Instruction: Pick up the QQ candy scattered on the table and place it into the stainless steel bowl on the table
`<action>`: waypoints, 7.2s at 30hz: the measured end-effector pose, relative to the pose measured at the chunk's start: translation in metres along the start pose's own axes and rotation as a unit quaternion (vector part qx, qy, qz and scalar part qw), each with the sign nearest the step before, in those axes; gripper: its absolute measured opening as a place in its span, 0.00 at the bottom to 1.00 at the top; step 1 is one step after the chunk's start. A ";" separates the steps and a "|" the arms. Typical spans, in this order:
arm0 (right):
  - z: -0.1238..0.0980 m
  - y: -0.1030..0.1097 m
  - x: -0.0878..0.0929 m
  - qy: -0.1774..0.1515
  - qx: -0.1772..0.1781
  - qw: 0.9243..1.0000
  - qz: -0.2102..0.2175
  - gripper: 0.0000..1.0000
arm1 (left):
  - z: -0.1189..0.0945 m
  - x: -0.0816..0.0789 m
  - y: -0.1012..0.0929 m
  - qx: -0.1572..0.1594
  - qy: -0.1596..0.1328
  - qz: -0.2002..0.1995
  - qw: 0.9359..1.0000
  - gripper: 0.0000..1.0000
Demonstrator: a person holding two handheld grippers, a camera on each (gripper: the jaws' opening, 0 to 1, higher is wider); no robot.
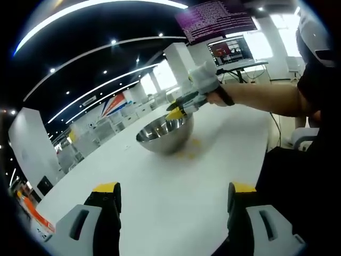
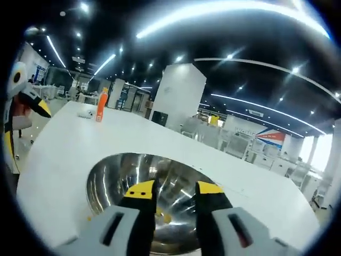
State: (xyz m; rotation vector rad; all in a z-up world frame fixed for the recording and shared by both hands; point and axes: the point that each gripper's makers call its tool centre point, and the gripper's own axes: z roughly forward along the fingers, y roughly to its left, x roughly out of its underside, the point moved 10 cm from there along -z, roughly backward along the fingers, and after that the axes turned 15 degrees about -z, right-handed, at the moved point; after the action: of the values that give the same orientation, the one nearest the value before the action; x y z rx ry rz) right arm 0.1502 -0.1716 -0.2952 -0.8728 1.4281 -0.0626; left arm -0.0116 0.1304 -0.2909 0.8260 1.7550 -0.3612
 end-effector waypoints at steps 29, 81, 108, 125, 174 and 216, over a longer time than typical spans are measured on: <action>-0.038 -0.031 -0.049 -0.067 0.054 0.996 -0.017 0.29 | -0.001 0.000 -0.001 -0.001 -0.003 -0.002 1.000 0.83; -0.049 0.115 -0.048 -0.086 -0.157 0.984 0.008 0.30 | -0.004 -0.004 -0.006 0.017 -0.020 -0.011 1.000 0.87; -0.023 0.125 0.019 0.015 -0.135 0.990 0.027 0.25 | -0.001 0.001 -0.006 0.020 -0.015 -0.014 1.000 0.86; -0.023 0.125 0.022 0.029 -0.134 0.989 0.050 0.07 | -0.001 0.003 -0.007 0.020 -0.012 -0.015 1.000 0.86; -0.080 0.091 -0.098 -0.134 -0.121 0.983 0.043 0.07 | -0.002 0.000 -0.006 0.014 -0.012 -0.008 1.000 0.86; -0.054 0.005 -0.102 -0.125 -0.004 0.987 0.105 0.07 | -0.001 0.004 -0.005 0.011 -0.010 -0.013 1.000 0.85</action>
State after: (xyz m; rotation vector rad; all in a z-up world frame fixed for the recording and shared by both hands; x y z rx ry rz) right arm 0.0806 -0.1402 -0.2085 -0.7058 1.2761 0.2051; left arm -0.0165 0.1285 -0.2947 0.8130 1.7470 -0.4055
